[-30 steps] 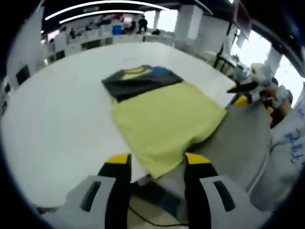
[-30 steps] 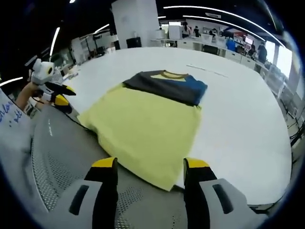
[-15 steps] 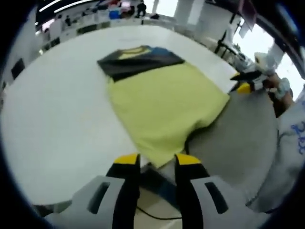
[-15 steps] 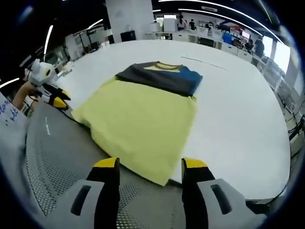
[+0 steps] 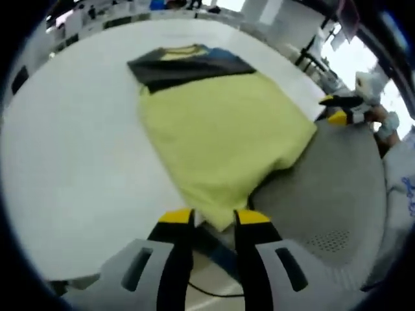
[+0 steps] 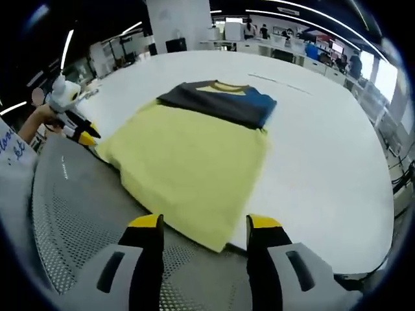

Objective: Fold the garment on the visible template until the final outline fits inside the template.

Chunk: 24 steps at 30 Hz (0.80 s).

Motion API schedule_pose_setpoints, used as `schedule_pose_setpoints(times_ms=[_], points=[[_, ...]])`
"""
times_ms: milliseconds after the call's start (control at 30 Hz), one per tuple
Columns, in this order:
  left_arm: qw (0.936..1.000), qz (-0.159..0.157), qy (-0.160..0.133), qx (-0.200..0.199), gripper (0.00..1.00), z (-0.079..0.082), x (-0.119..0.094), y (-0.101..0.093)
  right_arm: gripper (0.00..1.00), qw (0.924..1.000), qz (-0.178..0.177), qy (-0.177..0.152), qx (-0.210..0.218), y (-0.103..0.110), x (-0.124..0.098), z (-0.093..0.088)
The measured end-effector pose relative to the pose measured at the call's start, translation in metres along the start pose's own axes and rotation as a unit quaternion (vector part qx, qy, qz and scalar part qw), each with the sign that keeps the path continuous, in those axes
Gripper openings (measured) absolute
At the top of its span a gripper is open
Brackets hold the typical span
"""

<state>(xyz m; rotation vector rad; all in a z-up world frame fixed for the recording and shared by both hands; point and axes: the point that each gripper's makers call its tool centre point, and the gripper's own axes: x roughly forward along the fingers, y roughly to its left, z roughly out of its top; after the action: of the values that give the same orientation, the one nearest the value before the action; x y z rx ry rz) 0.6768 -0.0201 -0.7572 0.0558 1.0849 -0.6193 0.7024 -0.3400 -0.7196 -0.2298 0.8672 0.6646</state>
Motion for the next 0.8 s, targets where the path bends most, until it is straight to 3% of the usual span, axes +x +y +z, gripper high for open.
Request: schedule_pose_setpoints(times_ms=[600, 800], points=[[0.9992, 0.027, 0.029, 0.0, 0.16, -0.007, 0.014, 0.015, 0.48, 0.9999, 0.008, -0.001, 0.007, 0.003, -0.001, 0.0], [0.999, 0.031, 0.032, 0.004, 0.14, -0.008, 0.014, 0.015, 0.43, 0.9989, -0.02, 0.041, 0.007, -0.01, 0.001, -0.011]])
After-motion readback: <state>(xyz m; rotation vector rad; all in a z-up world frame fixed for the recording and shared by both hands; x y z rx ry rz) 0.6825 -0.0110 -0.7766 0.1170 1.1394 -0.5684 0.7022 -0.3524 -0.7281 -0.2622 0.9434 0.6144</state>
